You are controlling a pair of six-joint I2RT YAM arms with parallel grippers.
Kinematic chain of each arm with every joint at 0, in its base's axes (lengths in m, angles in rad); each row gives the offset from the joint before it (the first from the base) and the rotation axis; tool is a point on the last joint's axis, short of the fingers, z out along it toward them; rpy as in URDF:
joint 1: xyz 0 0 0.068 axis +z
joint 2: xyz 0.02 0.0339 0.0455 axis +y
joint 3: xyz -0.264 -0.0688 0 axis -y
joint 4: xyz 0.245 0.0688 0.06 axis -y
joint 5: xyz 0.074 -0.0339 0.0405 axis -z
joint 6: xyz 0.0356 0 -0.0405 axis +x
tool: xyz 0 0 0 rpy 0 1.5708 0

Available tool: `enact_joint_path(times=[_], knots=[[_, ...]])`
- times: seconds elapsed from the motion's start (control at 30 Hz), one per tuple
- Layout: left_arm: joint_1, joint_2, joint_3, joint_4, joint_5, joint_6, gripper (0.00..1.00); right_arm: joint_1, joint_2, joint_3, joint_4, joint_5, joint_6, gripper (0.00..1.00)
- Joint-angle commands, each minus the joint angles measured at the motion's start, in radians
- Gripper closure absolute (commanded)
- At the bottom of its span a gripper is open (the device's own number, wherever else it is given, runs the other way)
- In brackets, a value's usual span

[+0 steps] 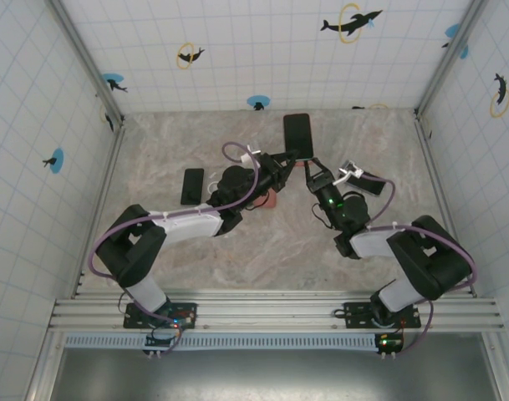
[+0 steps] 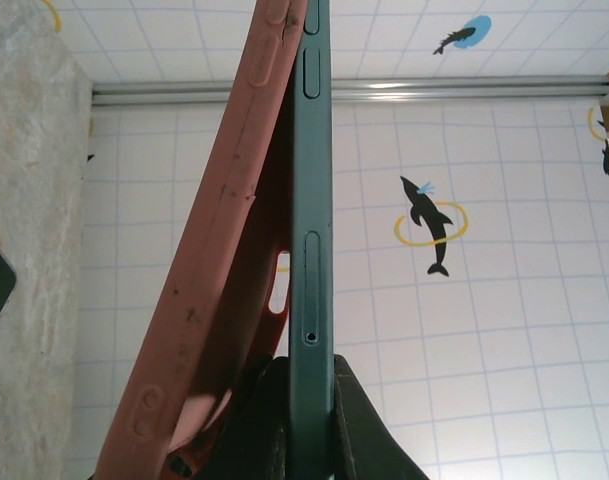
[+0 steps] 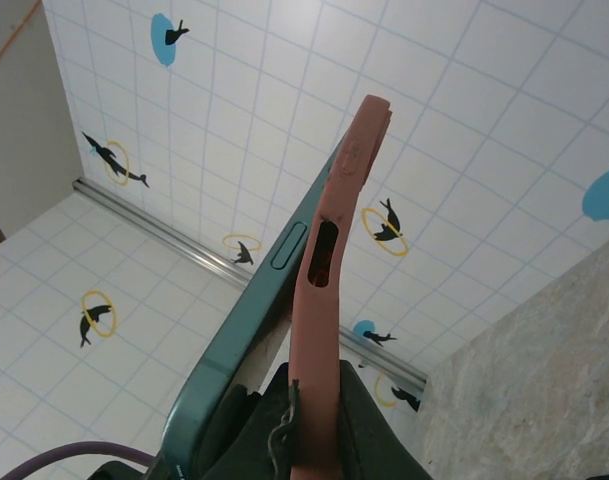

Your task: Take the phone out of the phone case

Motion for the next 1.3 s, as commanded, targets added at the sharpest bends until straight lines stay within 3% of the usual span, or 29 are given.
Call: enact_joint_path(times=[0.0, 0.2, 0.47, 0.77, 0.9, 0.97, 1.27], knots=[[-0.007, -0.055, 0.031, 0.060, 0.029, 0.021, 1.00, -0.033, -0.069, 0.026, -0.110, 0.133, -0.109, 1.00], [-0.025, -0.059, 0.022, 0.076, 0.068, 0.002, 1.00, -0.088, -0.118, 0.028, -0.205, 0.190, -0.176, 1.00], [-0.042, -0.038, 0.027, 0.106, 0.071, -0.020, 1.00, -0.122, -0.169, 0.053, -0.260, 0.143, -0.218, 1.00], [-0.053, 0.028, 0.132, 0.096, 0.108, -0.025, 1.00, -0.044, -0.137, 0.089, -0.230, 0.126, -0.259, 1.00], [-0.060, 0.048, 0.162, 0.086, 0.109, -0.024, 1.00, 0.008, -0.154, 0.171, -0.421, 0.206, -0.338, 1.00], [-0.062, 0.055, 0.175, 0.091, 0.114, -0.025, 1.00, 0.016, -0.159, 0.175, -0.434, 0.255, -0.341, 1.00], [-0.022, -0.030, 0.087, 0.055, 0.122, 0.016, 1.00, -0.125, -0.223, 0.103, -0.527, 0.220, -0.261, 1.00]])
